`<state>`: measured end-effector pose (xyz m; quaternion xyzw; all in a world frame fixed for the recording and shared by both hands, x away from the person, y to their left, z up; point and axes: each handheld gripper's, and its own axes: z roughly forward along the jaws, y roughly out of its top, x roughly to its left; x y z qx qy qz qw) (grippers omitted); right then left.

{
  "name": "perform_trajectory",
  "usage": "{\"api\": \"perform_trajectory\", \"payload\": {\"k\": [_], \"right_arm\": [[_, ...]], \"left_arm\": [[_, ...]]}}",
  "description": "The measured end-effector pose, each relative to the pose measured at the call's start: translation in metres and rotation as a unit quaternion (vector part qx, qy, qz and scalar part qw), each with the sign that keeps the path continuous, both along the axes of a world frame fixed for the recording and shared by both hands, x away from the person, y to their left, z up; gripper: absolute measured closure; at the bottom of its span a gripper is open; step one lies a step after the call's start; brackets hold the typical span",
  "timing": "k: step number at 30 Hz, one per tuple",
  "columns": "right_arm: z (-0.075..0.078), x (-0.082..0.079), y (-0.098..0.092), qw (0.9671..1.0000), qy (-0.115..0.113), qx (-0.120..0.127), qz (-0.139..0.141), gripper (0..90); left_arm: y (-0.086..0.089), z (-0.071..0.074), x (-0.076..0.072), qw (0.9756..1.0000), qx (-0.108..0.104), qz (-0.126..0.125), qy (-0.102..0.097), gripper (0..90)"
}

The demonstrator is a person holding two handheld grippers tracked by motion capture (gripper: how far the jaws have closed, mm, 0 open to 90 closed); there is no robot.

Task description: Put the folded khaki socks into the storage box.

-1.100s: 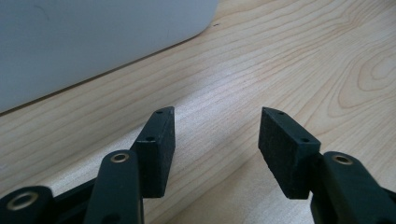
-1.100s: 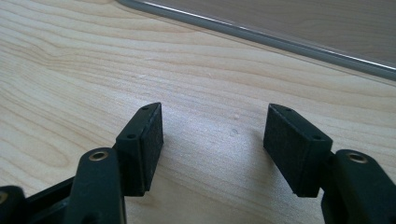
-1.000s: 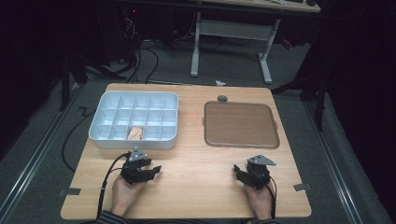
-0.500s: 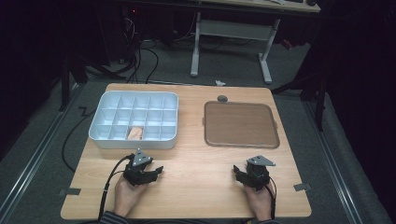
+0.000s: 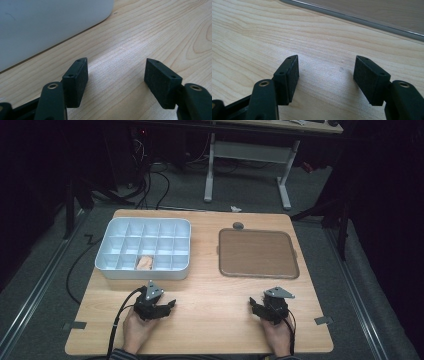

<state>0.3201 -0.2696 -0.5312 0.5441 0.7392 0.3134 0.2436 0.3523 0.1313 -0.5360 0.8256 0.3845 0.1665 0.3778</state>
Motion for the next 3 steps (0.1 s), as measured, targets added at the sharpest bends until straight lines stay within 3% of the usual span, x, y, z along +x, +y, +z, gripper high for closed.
{"api": "perform_trajectory", "payload": {"k": [3], "right_arm": [[0.0001,0.0000,0.0000,1.0000,0.000,-0.001,0.000,37.4]], "left_arm": [[-0.0001,0.0001,-0.0001,1.0000,0.001,-0.003,0.002,35.0]]}}
